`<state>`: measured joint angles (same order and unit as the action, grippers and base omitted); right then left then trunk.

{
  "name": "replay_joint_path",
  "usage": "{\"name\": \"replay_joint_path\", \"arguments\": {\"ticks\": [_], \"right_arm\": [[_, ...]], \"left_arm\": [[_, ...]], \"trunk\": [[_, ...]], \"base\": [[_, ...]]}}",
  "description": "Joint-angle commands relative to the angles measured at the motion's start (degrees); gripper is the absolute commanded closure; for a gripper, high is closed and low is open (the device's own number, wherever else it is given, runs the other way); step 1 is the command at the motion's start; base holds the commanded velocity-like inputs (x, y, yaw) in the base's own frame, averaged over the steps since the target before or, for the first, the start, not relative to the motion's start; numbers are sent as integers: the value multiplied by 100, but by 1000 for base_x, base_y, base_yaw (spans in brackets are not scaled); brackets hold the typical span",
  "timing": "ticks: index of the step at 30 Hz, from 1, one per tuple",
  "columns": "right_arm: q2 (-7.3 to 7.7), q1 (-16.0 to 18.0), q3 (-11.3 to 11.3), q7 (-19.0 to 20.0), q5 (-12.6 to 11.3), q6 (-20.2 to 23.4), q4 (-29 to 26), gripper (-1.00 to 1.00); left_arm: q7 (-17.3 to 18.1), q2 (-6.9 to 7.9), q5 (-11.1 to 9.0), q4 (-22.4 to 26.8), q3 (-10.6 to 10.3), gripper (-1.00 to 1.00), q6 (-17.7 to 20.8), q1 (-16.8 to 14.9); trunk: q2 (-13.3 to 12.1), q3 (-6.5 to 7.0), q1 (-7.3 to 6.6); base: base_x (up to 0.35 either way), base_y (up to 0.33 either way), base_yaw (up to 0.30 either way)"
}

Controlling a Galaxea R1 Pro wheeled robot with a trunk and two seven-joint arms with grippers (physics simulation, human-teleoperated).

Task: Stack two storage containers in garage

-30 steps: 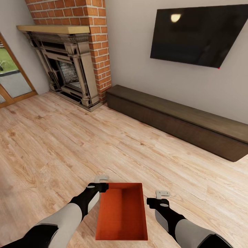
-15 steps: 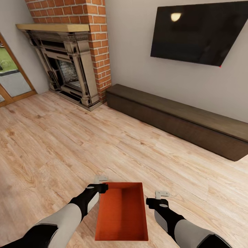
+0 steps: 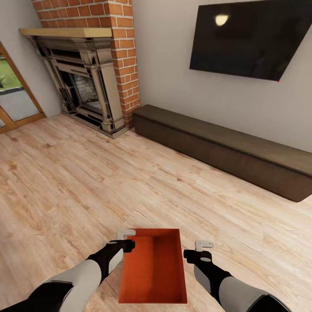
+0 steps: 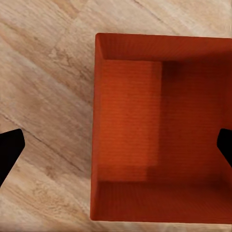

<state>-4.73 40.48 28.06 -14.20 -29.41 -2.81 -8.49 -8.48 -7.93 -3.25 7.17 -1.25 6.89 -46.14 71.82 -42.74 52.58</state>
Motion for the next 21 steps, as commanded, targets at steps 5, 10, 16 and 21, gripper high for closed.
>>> {"name": "replay_joint_path", "arguments": {"ticks": [5, 10, 16, 21], "right_arm": [[5, 4, 51, -21, -62, -35, 5, -100], [7, 4, 51, -21, -62, -35, 5, -100], [21, 4, 43, -21, -69, -35, 5, -100], [45, 4, 44, -21, -80, -41, 5, -100]], "left_arm": [[-30, 0, -36, 12, -20, -100, 28, 0], [-73, -3, -40, 0, -24, -100, 31, 0], [-317, -25, -93, 20, 45, -100, -110, 0], [-423, -44, -129, -94, 55, -100, -1345, 0]], "trunk": [[44, -22, 22], [44, -22, 22], [44, -22, 22], [44, -22, 22]], "base": [[0, 0, 0], [0, 0, 0], [0, 0, 0], [0, 0, 0]]}}
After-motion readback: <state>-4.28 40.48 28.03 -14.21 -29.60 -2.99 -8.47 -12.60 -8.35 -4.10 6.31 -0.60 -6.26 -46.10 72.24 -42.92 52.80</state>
